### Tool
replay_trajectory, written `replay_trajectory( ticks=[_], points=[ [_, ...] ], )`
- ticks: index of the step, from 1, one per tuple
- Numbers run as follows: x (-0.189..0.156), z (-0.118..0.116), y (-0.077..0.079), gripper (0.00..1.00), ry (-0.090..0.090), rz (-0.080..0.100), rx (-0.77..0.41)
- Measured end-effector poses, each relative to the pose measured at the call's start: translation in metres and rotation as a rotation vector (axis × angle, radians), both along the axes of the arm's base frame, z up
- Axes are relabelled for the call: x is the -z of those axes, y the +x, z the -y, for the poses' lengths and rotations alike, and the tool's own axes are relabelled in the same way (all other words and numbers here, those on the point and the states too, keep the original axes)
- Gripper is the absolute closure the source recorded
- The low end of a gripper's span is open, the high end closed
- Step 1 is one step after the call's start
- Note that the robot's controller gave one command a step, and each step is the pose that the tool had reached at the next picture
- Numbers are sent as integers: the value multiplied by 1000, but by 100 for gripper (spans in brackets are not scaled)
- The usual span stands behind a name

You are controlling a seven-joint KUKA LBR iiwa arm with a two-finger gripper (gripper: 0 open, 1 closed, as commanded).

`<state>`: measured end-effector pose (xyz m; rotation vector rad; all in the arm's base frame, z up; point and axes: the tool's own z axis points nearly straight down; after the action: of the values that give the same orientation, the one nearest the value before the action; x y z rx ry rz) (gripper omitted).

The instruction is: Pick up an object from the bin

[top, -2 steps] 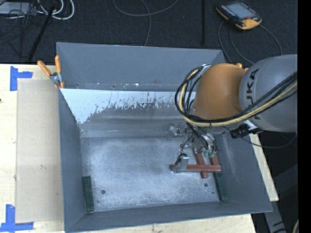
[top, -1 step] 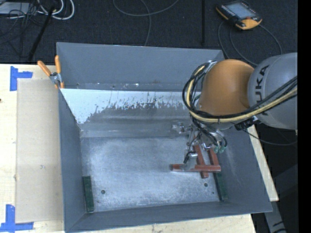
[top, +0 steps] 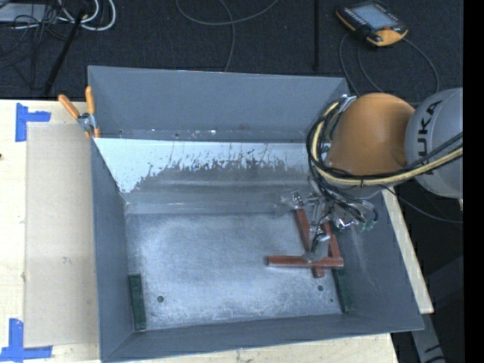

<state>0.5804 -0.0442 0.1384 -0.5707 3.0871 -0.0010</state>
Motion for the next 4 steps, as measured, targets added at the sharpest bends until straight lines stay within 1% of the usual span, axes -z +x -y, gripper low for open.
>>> replay_trajectory(
  ticks=[1, 2, 3, 4],
  points=[
    [41, 8, 14, 0, 1, 0, 140],
    [61, -19, -21, 0, 0, 0, 80],
    [65, -1, -42, 0, 3, -4, 213],
    [54, 2, -64, 0, 0, -5, 431]
  ],
)
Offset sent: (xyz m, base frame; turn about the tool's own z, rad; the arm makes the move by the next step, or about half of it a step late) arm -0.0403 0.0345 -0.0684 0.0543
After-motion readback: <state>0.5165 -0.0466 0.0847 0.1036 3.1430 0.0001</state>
